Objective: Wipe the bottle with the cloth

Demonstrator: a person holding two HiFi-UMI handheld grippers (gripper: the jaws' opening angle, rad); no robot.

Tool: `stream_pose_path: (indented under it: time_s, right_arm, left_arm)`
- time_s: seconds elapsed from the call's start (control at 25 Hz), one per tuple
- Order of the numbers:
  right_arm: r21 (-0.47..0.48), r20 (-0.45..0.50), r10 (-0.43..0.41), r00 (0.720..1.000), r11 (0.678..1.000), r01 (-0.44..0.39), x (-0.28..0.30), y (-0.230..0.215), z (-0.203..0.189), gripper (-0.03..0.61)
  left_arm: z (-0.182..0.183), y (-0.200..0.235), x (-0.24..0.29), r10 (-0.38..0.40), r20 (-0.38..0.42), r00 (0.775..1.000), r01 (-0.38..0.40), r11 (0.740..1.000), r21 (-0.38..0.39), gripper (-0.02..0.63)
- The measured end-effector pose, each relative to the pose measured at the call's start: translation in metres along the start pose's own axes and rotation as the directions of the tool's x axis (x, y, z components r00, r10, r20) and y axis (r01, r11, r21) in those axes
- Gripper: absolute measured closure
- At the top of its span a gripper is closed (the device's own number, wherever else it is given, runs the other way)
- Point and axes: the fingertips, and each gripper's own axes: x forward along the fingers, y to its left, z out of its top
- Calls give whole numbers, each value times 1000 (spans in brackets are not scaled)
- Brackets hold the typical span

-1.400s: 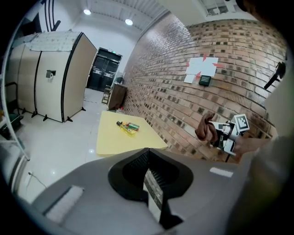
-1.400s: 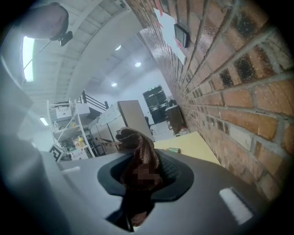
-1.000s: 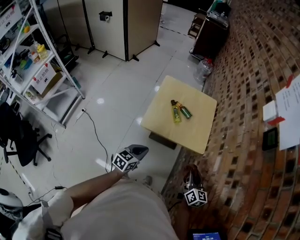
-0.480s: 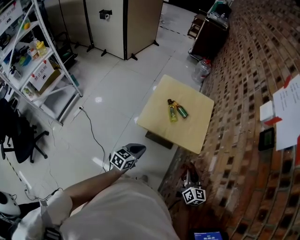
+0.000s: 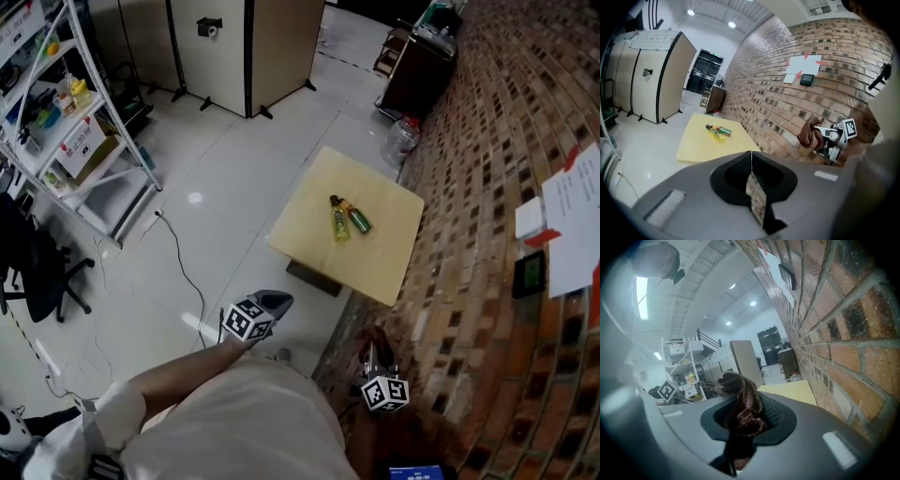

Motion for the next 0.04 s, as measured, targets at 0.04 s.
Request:
stream_pose_path:
  time_s: [0.04]
  right_arm:
    - [-1, -1, 1, 1000, 1000, -1, 0, -1, 0, 501]
  left_arm:
    - [-1, -1, 2, -1, 0, 1000, 1, 1000, -3, 595]
